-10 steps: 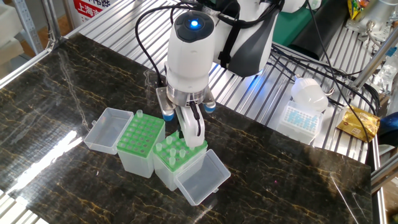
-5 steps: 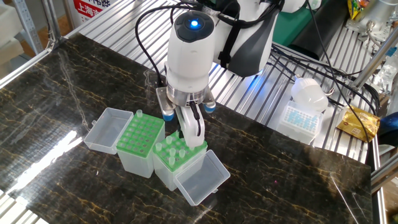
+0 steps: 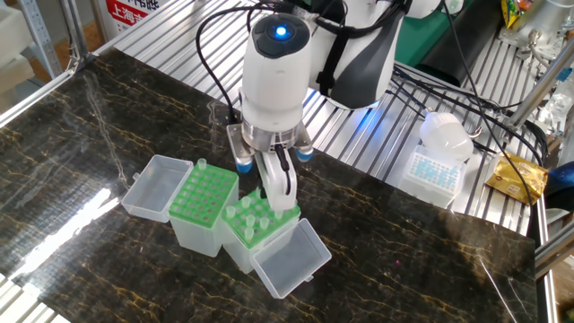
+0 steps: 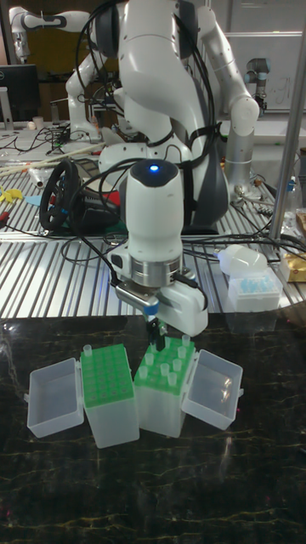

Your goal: Transfer all large pipette tips from one holder to another

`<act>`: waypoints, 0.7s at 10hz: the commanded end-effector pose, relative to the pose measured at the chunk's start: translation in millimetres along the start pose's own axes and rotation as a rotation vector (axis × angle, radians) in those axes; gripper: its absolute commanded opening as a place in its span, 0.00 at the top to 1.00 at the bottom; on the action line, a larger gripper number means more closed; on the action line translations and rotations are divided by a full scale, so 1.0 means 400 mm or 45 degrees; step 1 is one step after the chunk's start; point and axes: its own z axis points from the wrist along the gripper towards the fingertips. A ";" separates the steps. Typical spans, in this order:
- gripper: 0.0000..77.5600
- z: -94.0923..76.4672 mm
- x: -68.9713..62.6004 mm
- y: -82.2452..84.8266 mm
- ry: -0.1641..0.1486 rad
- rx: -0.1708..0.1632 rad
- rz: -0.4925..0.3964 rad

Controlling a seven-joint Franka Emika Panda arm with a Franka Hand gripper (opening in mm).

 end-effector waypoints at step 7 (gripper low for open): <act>0.98 -0.048 -0.018 0.021 0.014 -0.002 -0.031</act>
